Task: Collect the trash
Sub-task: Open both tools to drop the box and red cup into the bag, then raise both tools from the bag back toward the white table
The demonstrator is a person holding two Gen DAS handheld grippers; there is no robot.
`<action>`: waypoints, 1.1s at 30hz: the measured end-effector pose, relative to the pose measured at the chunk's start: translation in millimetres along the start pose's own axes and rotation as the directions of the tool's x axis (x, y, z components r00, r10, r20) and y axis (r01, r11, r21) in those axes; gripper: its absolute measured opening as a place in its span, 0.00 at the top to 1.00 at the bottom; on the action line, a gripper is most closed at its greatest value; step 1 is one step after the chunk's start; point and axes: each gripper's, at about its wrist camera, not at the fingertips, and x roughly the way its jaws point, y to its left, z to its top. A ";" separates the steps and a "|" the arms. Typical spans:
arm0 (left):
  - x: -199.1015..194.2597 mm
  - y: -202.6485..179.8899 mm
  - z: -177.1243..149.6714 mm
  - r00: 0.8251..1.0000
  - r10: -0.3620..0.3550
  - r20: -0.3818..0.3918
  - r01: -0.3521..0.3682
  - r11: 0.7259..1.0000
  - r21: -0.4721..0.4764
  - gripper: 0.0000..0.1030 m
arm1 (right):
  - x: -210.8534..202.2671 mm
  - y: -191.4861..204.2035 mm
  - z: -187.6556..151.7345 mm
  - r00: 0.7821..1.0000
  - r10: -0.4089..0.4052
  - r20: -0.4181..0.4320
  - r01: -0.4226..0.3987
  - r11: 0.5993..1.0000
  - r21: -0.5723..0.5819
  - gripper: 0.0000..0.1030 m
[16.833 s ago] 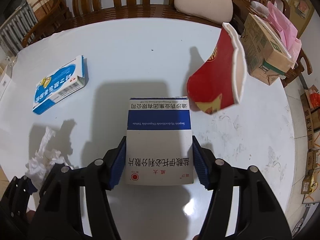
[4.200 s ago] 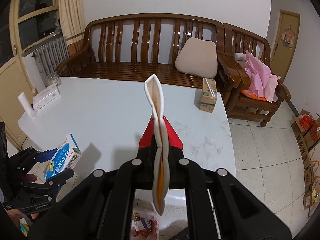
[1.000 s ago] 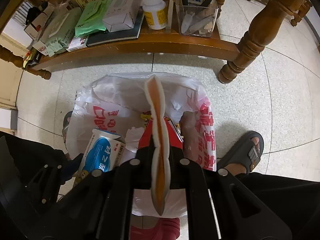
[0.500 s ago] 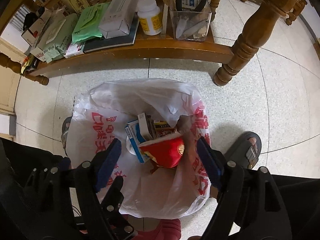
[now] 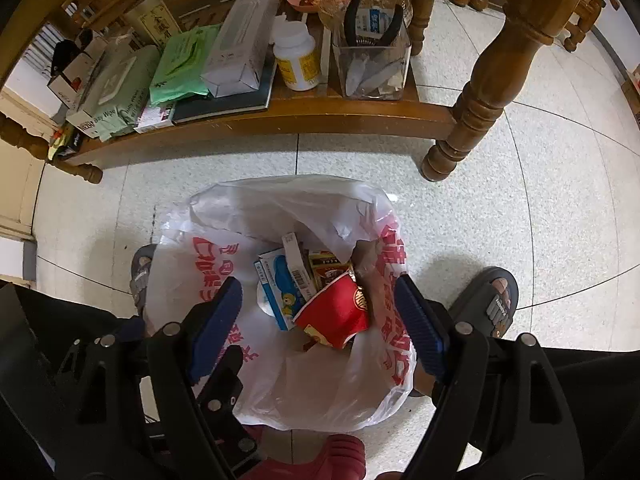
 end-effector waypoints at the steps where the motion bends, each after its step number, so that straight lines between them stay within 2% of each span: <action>1: -0.8 -0.3 0.1 1.000 0.000 0.001 0.000 1.000 0.002 0.07 | -1.4 -0.2 -0.1 1.000 0.002 0.000 -0.002 1.000 0.001 0.26; 4: -4.8 -1.0 1.1 1.000 -0.013 0.012 0.013 1.000 0.000 0.07 | -7.1 -0.4 -0.8 1.000 0.005 0.001 -0.005 1.000 0.001 0.24; 6: -7.9 -1.7 2.0 1.000 -0.019 0.020 0.019 1.000 0.002 0.07 | -12.2 -0.5 -0.5 1.000 0.010 0.006 -0.010 1.000 0.005 0.17; 10: -16.9 -5.9 5.6 0.999 -0.022 0.045 0.021 1.000 0.023 0.07 | -23.1 -0.4 0.6 1.000 0.017 0.020 -0.017 1.000 0.010 0.15; 20: -44.2 -5.0 19.7 0.995 -0.021 0.100 0.021 1.000 0.007 0.07 | -63.8 -2.2 2.1 0.996 -0.001 0.089 0.000 1.000 0.013 0.07; 26: -63.4 0.2 26.8 0.991 -0.030 0.131 0.031 1.000 -0.005 0.07 | -101.5 2.6 3.0 0.987 -0.009 0.163 0.009 1.000 0.000 0.07; 29: -73.2 1.8 29.5 0.989 -0.026 0.145 0.027 1.000 -0.004 0.07 | -118.2 5.1 3.9 0.980 -0.039 0.196 0.042 0.999 -0.010 0.07; 33: -94.2 2.7 36.3 0.983 -0.018 0.180 0.019 1.000 0.001 0.07 | -145.9 4.1 7.0 0.971 -0.032 0.238 0.032 0.999 0.004 0.07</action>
